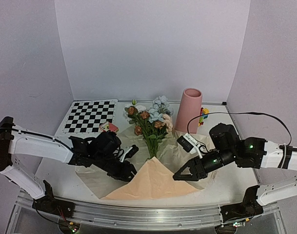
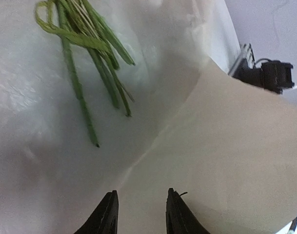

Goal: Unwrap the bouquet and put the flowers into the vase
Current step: Unfold the wrapping paper at the center of the board.

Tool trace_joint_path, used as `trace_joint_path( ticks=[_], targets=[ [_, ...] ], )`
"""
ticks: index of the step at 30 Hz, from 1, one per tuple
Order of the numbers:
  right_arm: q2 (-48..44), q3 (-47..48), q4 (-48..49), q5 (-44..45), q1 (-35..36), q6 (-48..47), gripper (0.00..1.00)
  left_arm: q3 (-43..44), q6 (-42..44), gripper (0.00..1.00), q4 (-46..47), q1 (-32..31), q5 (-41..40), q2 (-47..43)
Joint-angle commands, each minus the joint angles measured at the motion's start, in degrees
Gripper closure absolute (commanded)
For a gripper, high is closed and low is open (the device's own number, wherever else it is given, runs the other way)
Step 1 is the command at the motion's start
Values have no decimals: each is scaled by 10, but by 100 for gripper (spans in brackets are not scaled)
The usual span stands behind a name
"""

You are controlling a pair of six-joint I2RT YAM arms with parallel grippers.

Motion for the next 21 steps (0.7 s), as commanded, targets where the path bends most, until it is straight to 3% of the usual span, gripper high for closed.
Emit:
trace_joint_path(
  ticks=[1,7,15,21],
  targets=[
    [-30,12,-31,75,2,9,61,-11,-11,65,22,-40,35,-41],
    [-25,51,-67,177,2,17,62,-21,-37,65,22,-117,18,-17],
    [103,90,-77,125,6,25,66,-7,-54,65,18,-173,-26,55],
    [183,73,-78,162,46,49,69,8,-50,65,-8,-183,-57,68]
  ],
)
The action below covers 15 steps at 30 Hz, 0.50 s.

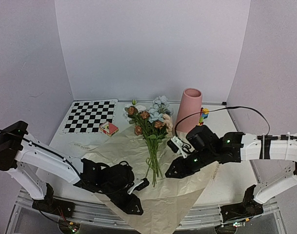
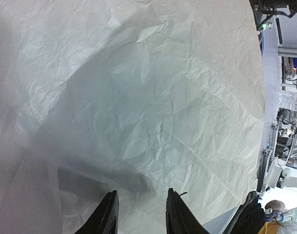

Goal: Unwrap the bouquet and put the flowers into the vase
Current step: Unfold the wrapping paper at the center of the board.

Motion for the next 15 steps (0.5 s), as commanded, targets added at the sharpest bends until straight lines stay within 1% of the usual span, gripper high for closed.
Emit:
trace_joint_path(
  ticks=[1,7,11,15],
  targets=[
    [33,-11,-21,24,33,26,69,31,4,65,-32,-5,-46,0],
    [44,-54,-22,45,62,56,71,63,15,65,-83,-5,-95,-16],
    [30,-88,-32,59,77,86,73,68,9,65,-116,-5,-138,-34],
    [-3,-131,-34,60,90,118,75,51,0,64,-126,-5,-132,-48]
  ],
)
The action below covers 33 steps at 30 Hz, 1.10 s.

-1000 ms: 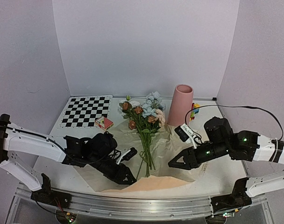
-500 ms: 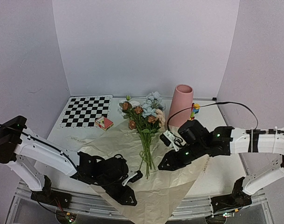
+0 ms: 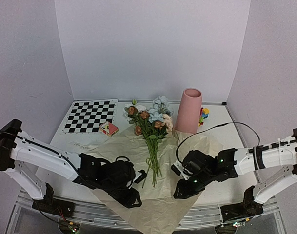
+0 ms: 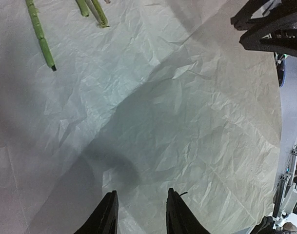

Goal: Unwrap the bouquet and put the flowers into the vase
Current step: Unfold the wrapping paper at the center of the board.

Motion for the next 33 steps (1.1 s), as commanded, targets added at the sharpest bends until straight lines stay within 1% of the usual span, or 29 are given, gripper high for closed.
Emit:
trace_joint_path(
  ticks=[1,3,6,8,12,17,22,25,29,33],
  targets=[
    [-44,-45,-30,15,16,49,77,0,-5,64,-29,-2,-15,-30],
    [-57,-63,-30,15,20,63,81,-8,-13,64,-29,-2,-3,-24],
    [-60,-83,-30,22,22,78,95,-18,-21,64,-29,-2,3,-8],
    [-57,-94,-30,33,23,86,100,-25,-25,65,-29,-2,1,4],
    [-41,-104,-31,51,23,101,100,-35,-33,65,-28,-2,-6,22],
    [-32,-104,-45,79,23,110,100,-35,-36,66,-28,-2,-14,20],
    [-24,-78,-90,112,23,107,100,-33,-40,66,-31,-3,-15,12],
    [-45,-43,-136,150,23,103,100,-20,-38,65,-44,-2,-36,-16],
    [-84,17,-184,236,20,97,100,6,-38,63,-72,9,-95,-78],
    [-94,65,-208,300,-25,84,100,13,-38,62,-85,76,-129,-133]
  ],
)
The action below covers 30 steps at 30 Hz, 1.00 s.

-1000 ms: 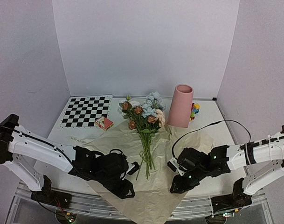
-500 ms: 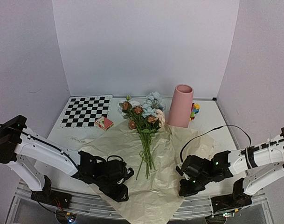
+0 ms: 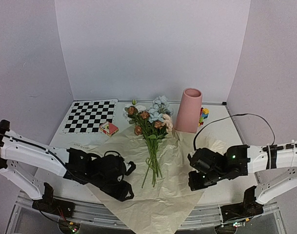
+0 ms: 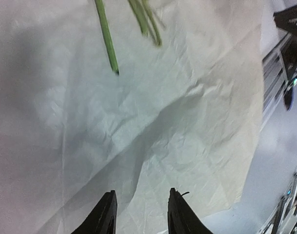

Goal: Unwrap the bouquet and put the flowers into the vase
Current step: Unfold the wrapping paper at the center of the board.

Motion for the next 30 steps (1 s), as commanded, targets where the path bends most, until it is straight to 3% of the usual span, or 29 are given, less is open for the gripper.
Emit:
trace_joint_path(
  ticks=[1,7,11,16,24,30],
  targets=[
    [-19,60,-74,113,-55,-20,100,31,-6,62,-19,82,-72,-79],
    [-27,98,-49,159,-185,-85,100,18,-13,60,-21,196,-140,-131],
    [6,131,-4,108,-277,-165,100,10,5,61,-12,266,-150,-120],
    [79,159,33,40,-357,-216,100,6,41,65,25,346,-102,-81],
    [148,106,105,-46,-453,-223,100,-52,15,70,99,385,-31,-30],
    [180,65,133,-47,-500,-216,100,-108,-25,84,104,396,-64,-22]
  ],
)
